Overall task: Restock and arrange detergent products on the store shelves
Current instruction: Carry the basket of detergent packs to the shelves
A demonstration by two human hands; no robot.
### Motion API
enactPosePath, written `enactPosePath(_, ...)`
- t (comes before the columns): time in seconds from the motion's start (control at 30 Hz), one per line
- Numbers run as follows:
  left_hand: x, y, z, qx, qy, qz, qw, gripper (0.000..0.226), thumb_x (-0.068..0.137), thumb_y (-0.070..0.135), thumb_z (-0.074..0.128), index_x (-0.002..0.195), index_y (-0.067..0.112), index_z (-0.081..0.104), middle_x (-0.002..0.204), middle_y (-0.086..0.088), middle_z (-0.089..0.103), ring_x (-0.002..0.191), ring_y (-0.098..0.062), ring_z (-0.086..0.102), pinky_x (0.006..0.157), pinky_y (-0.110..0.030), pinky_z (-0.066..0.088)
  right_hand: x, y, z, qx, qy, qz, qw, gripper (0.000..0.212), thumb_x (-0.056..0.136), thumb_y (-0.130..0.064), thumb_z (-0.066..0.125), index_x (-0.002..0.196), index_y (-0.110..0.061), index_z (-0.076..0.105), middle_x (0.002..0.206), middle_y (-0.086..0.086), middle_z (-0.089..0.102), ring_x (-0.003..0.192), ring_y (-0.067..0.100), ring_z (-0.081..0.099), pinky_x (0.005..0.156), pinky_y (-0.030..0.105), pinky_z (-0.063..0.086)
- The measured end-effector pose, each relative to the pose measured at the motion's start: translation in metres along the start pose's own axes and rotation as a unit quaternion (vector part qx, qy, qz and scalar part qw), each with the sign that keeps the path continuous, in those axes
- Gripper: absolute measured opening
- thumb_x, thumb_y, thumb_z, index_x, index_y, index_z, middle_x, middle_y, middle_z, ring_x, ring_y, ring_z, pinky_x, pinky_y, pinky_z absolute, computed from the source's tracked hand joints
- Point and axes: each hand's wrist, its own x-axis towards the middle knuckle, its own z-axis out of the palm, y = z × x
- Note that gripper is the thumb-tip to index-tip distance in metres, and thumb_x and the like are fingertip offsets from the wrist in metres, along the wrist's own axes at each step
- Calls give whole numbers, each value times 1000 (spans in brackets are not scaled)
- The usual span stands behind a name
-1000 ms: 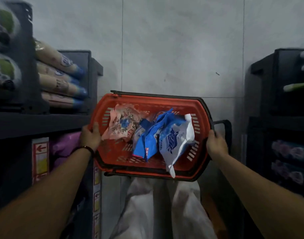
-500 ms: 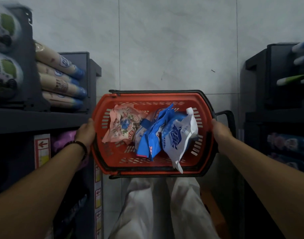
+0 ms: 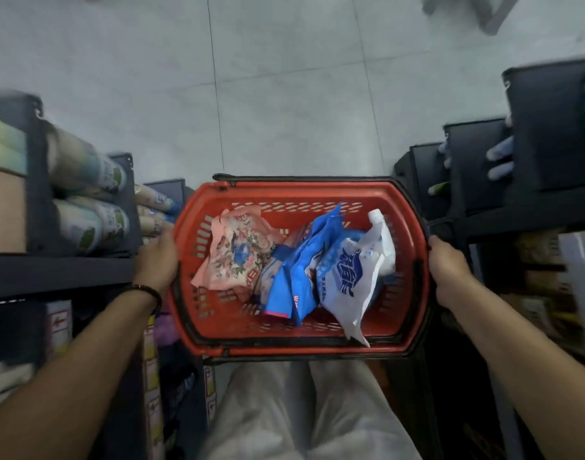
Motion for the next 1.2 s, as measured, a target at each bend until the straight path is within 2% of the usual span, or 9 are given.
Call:
enactPosePath(0.1, -40, 37, -36, 58, 6, 87, 995, 56, 112, 41, 19, 126, 1, 55, 130, -38, 59, 119, -48, 57, 88, -46, 38, -36, -14, -45, -37, 30, -57, 997, 46, 109, -31, 31, 114, 0, 64, 126, 27, 64, 116, 44, 61, 102, 46, 49)
enactPosePath(0.23, -73, 85, -68, 63, 7, 170, 983, 63, 111, 45, 14, 127, 2, 57, 132, -39, 59, 123, -50, 57, 102, -51, 42, -84, -18, -94, -6, 61, -47, 997, 51, 111, -32, 30, 134, 3, 58, 136, 18, 60, 127, 42, 57, 105, 43, 47)
enactPosePath(0.47, -108, 150, -100, 55, 5, 277, 959, 75, 109, 56, 16, 97, 3, 67, 122, -34, 66, 106, -43, 60, 90, -45, 42, -144, 10, -139, 103, 144, -50, 983, 53, 104, -44, 40, 126, -3, 66, 115, 16, 66, 108, 35, 63, 103, 44, 50)
enactPosePath(0.57, -121, 169, -101, 68, -25, 328, 942, 71, 110, 55, 17, 88, 5, 63, 97, -22, 64, 89, -33, 54, 83, -39, 39, -168, 34, -148, 142, 192, -32, 971, 52, 103, -45, 40, 128, -8, 67, 115, 12, 65, 113, 38, 62, 97, 39, 48)
enactPosePath(0.7, -140, 190, -89, 94, -57, 420, 901, 71, 110, 55, 18, 71, 13, 61, 68, 0, 57, 70, -25, 55, 68, -33, 39, -205, 87, -151, 196, 249, 41, 948, 60, 91, -56, 42, 118, -10, 69, 118, 17, 69, 109, 43, 64, 104, 51, 51)
enactPosePath(0.77, -152, 199, -76, 113, -78, 466, 874, 73, 110, 56, 17, 70, 15, 62, 67, 2, 57, 65, -19, 54, 61, -32, 36, -222, 118, -155, 218, 280, 79, 931, 56, 91, -54, 44, 113, -9, 69, 116, 17, 69, 110, 43, 64, 104, 48, 50)
enactPosePath(0.87, -178, 208, -53, 138, -103, 512, 842, 78, 108, 60, 18, 78, 9, 69, 69, 0, 61, 65, -17, 55, 69, -35, 39, -246, 167, -163, 270, 308, 131, 903, 62, 88, -53, 47, 112, -1, 71, 110, 18, 73, 100, 41, 68, 96, 46, 55)
enactPosePath(1.0, -223, 208, -17, 163, -147, 572, 790, 80, 108, 61, 20, 80, 7, 72, 71, -3, 65, 69, -24, 61, 71, -37, 45, -282, 230, -177, 315, 315, 169, 879, 49, 97, -46, 45, 95, -5, 72, 85, 16, 69, 76, 35, 66, 66, 38, 53)
enactPosePath(1.2, -325, 183, 35, 222, -212, 651, 694, 78, 109, 58, 22, 87, 5, 74, 83, -13, 65, 81, -35, 59, 77, -39, 40, -336, 353, -193, 430, 344, 204, 809, 39, 88, -41, 58, 88, -8, 78, 83, 19, 76, 77, 39, 75, 79, 55, 62)
